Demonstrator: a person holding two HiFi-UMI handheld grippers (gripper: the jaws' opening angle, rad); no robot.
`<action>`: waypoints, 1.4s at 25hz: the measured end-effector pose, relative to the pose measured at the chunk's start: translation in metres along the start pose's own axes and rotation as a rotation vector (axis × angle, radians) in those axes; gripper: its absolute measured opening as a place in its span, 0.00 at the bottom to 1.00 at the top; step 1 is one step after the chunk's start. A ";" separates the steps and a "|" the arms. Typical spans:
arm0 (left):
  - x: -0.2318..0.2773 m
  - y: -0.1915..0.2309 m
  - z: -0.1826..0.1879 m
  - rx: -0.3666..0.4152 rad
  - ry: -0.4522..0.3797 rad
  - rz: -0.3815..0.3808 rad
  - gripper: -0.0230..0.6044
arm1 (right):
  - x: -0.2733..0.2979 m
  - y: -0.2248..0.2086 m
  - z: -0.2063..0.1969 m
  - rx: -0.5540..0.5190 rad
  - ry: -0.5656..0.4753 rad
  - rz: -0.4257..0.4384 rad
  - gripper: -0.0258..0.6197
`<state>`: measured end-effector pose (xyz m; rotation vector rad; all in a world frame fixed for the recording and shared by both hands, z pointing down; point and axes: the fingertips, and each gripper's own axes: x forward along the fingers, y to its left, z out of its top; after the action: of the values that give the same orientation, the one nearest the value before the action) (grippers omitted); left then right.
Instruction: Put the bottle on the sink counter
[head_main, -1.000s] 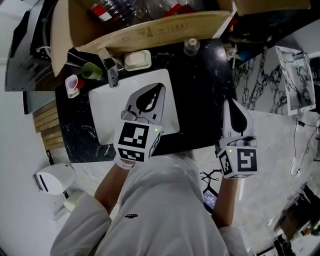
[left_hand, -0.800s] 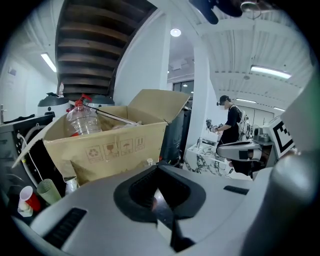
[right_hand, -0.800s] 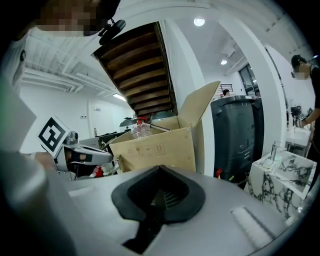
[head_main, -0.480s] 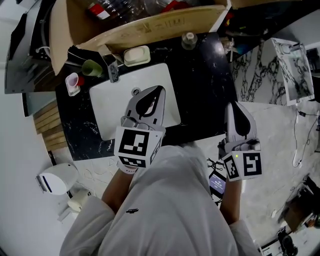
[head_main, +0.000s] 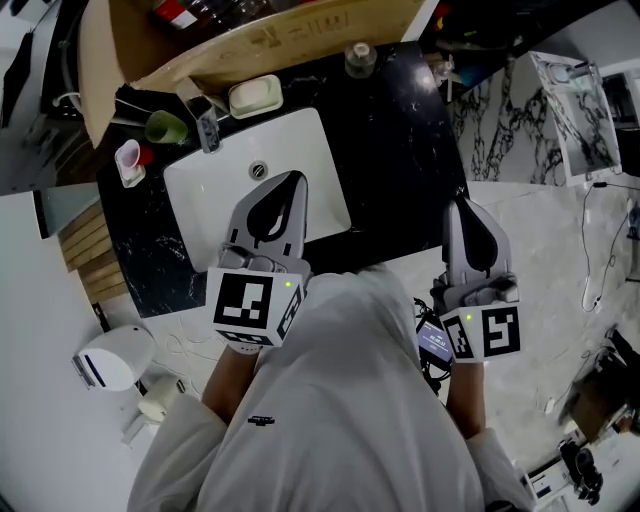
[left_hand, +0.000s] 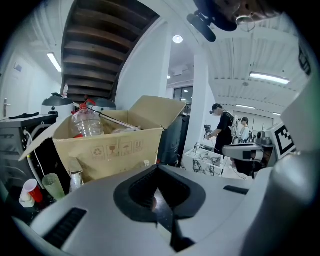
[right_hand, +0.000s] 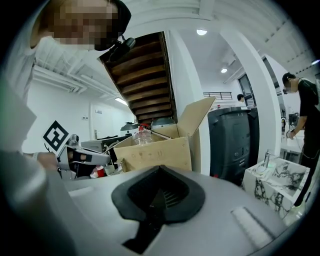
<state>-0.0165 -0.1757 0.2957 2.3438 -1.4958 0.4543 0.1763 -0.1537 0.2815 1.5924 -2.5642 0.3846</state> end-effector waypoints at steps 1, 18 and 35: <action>-0.002 -0.002 0.002 0.004 -0.003 -0.003 0.05 | -0.001 0.001 0.000 0.001 -0.001 0.002 0.06; -0.030 -0.027 -0.016 0.015 0.004 -0.054 0.05 | -0.017 0.027 0.001 -0.014 -0.026 0.008 0.06; -0.039 -0.036 -0.017 0.002 -0.013 -0.061 0.05 | -0.035 0.033 0.001 -0.050 -0.022 0.003 0.06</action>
<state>-0.0006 -0.1227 0.2905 2.3910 -1.4254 0.4257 0.1630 -0.1099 0.2678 1.5849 -2.5711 0.3026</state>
